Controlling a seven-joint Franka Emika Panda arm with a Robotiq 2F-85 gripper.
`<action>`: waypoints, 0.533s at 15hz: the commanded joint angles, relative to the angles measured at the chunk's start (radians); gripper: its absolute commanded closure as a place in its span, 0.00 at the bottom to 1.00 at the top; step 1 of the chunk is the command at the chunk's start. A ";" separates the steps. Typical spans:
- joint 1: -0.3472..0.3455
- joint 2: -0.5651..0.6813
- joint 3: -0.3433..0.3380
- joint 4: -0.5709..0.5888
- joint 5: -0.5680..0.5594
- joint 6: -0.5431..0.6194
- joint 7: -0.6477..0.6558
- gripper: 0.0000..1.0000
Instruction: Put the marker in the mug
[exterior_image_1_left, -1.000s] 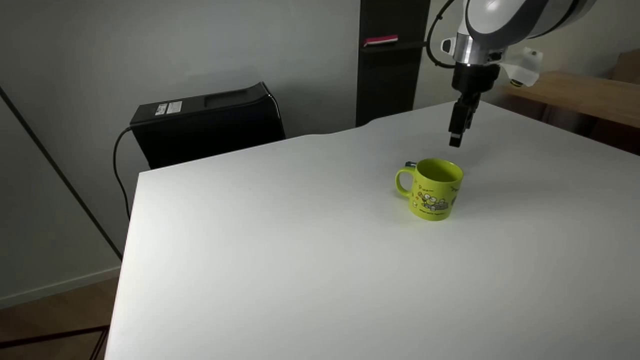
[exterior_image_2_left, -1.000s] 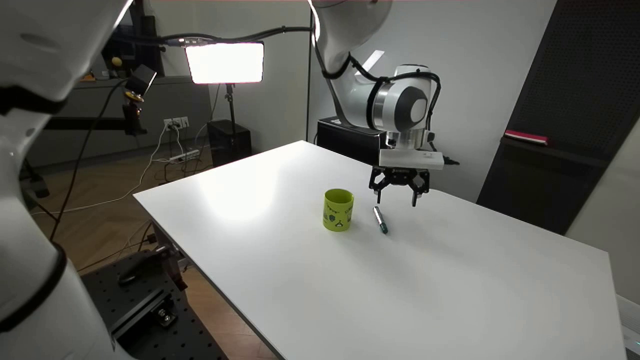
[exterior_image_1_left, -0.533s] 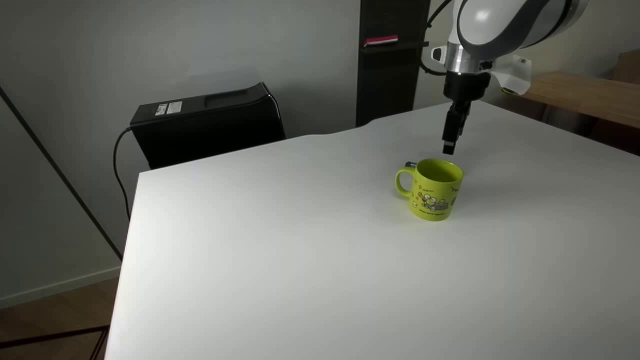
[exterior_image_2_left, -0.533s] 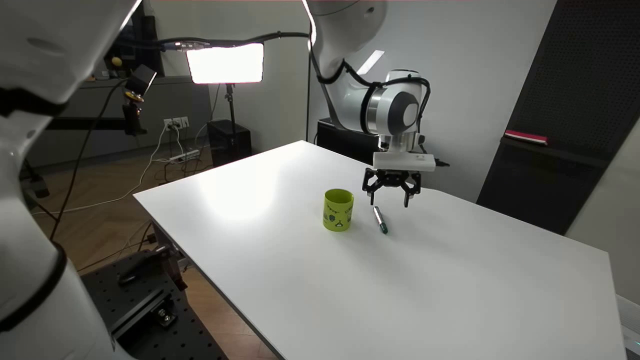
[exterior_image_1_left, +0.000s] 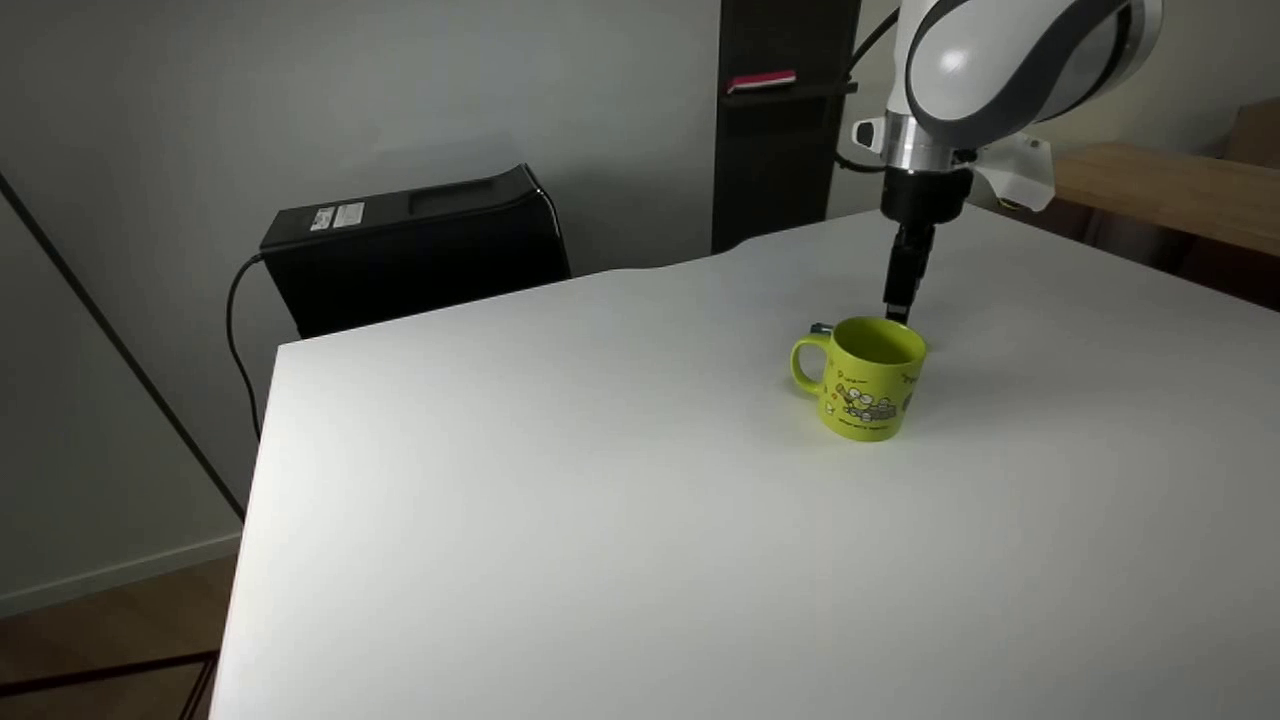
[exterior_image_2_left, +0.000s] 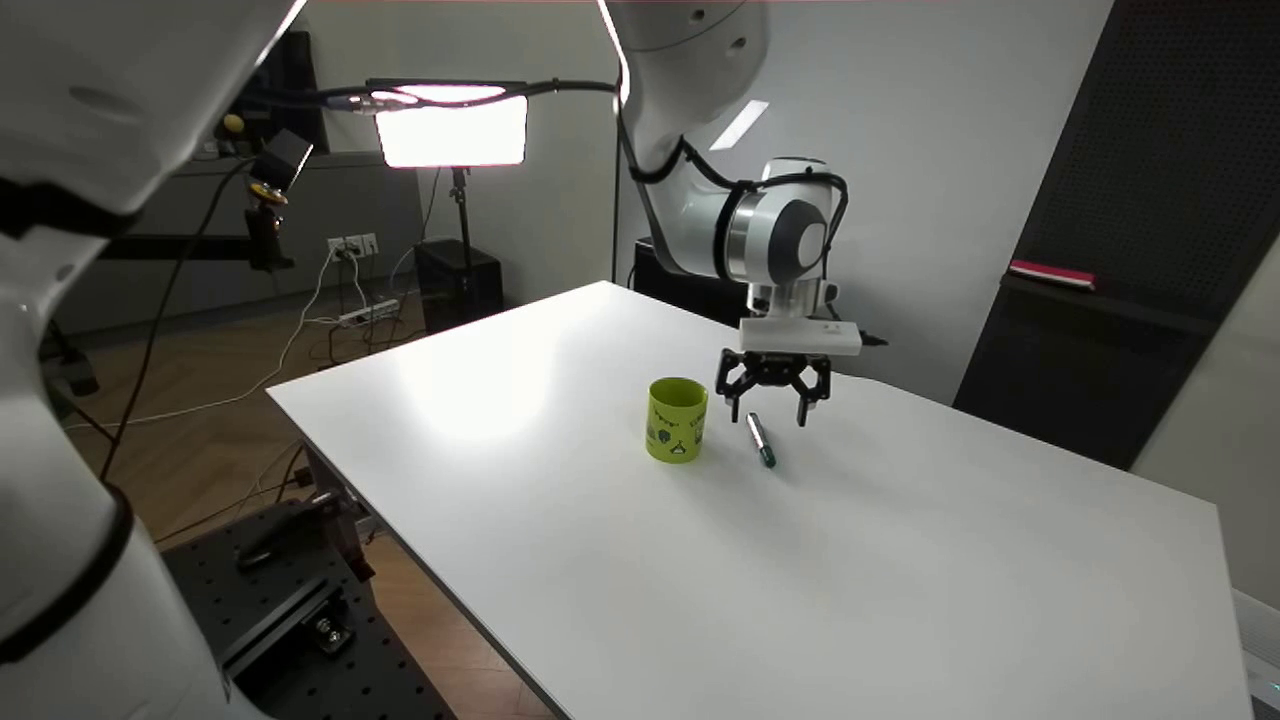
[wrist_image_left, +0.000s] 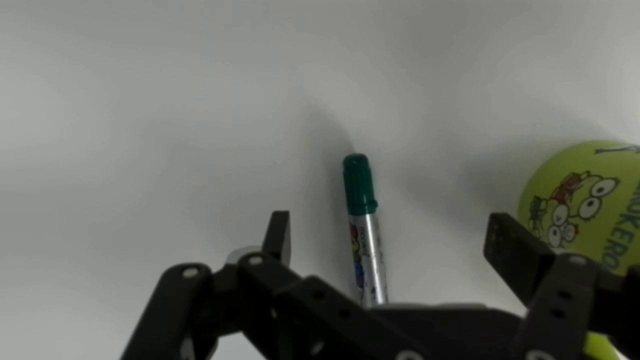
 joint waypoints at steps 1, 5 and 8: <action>0.002 0.014 -0.003 0.027 -0.014 -0.034 0.021 0.00; -0.008 0.009 0.007 0.002 -0.009 -0.012 0.006 0.00; -0.008 0.009 0.007 0.002 -0.009 -0.013 0.006 0.00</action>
